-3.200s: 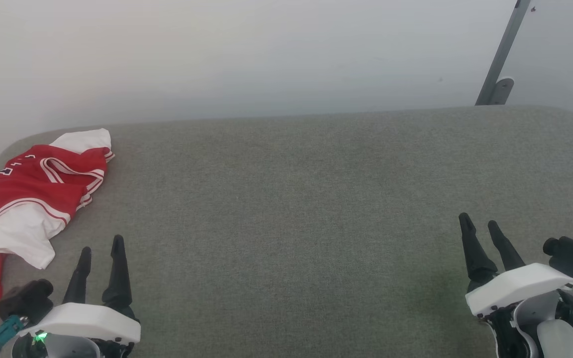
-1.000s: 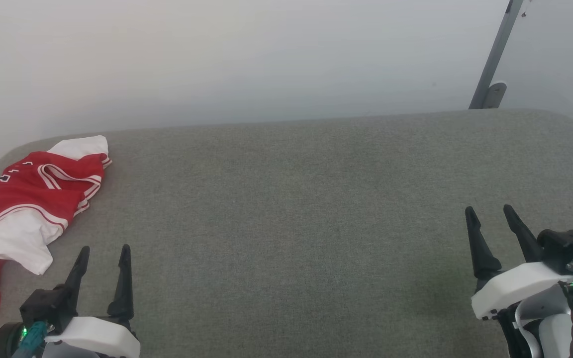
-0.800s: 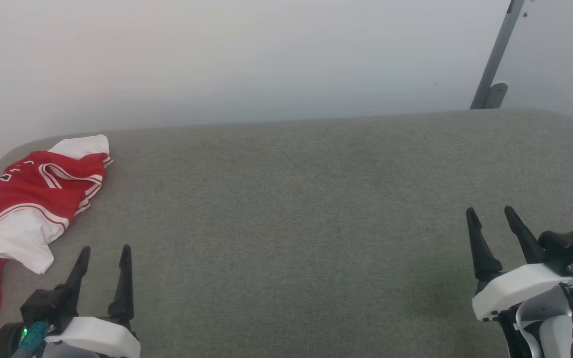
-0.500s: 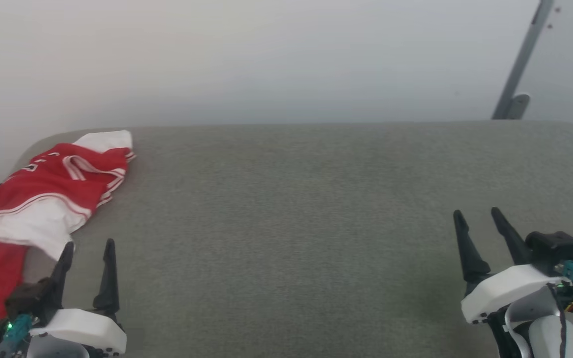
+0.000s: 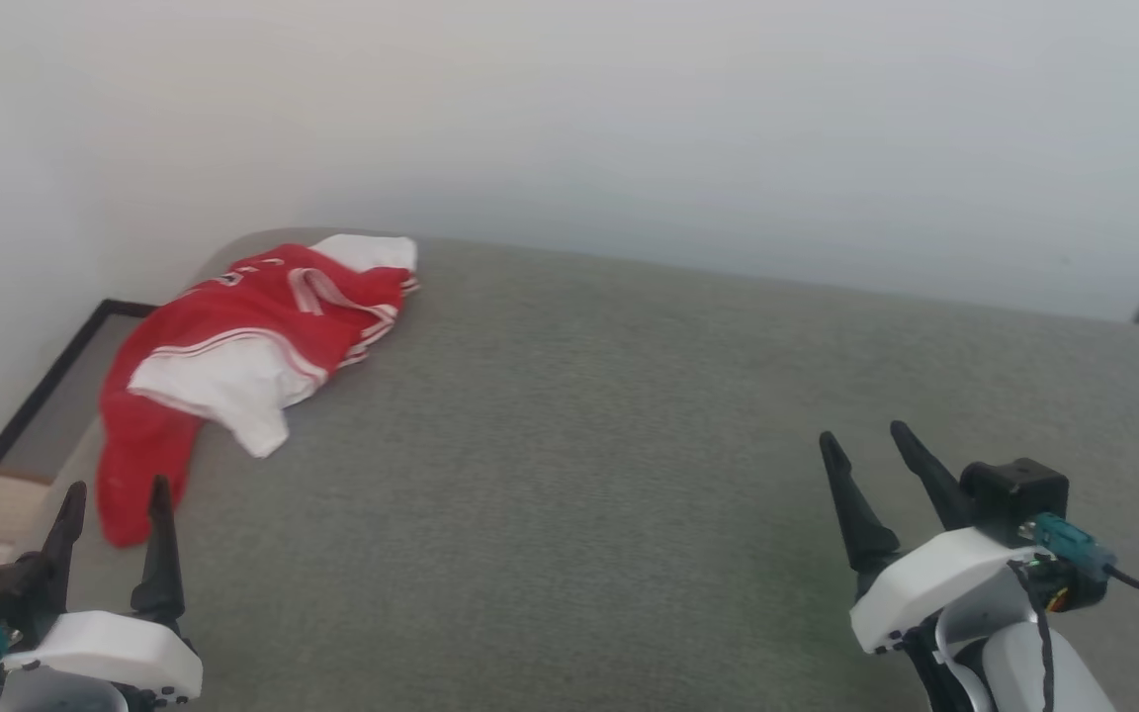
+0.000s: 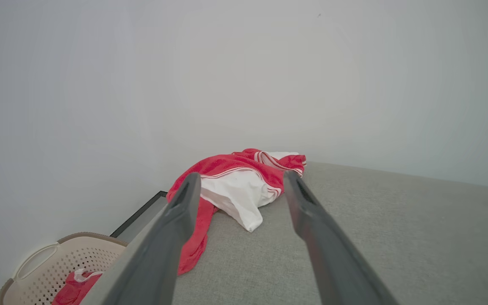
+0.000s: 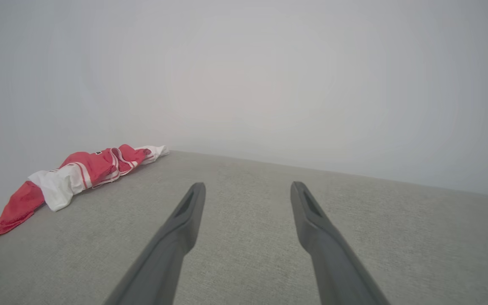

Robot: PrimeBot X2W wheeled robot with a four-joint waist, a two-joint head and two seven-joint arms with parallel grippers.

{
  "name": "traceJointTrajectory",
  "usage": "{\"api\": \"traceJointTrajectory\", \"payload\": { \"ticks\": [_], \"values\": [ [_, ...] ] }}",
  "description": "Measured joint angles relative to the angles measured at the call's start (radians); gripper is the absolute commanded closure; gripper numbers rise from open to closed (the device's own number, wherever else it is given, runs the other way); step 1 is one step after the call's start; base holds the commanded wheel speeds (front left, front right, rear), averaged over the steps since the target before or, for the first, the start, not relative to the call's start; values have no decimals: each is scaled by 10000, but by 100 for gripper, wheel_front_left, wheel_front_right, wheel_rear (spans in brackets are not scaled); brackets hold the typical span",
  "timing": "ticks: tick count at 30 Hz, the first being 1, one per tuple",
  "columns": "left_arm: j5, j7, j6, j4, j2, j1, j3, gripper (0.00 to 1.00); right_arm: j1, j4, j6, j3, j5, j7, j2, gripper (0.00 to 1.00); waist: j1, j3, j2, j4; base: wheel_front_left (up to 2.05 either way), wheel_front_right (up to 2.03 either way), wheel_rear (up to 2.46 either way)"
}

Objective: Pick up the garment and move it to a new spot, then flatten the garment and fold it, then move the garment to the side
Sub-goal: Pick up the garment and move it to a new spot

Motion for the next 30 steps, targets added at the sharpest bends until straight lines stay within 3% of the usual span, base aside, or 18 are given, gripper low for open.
{"api": "traceJointTrajectory", "payload": {
  "ticks": [12,21,30],
  "values": [
    [-198,0,25,-111,86,214,-6,0,-90,345,0,207,142,-171,84,0,0,-104,0,1049,0,0,0],
    [-495,111,42,-134,8,115,-31,0,-180,274,0,180,221,-146,-94,0,0,156,0,995,0,0,0],
    [-1241,779,-196,383,169,-1842,-222,0,-708,-510,0,82,132,224,-487,0,0,1095,0,589,0,0,0]
  ]
}}
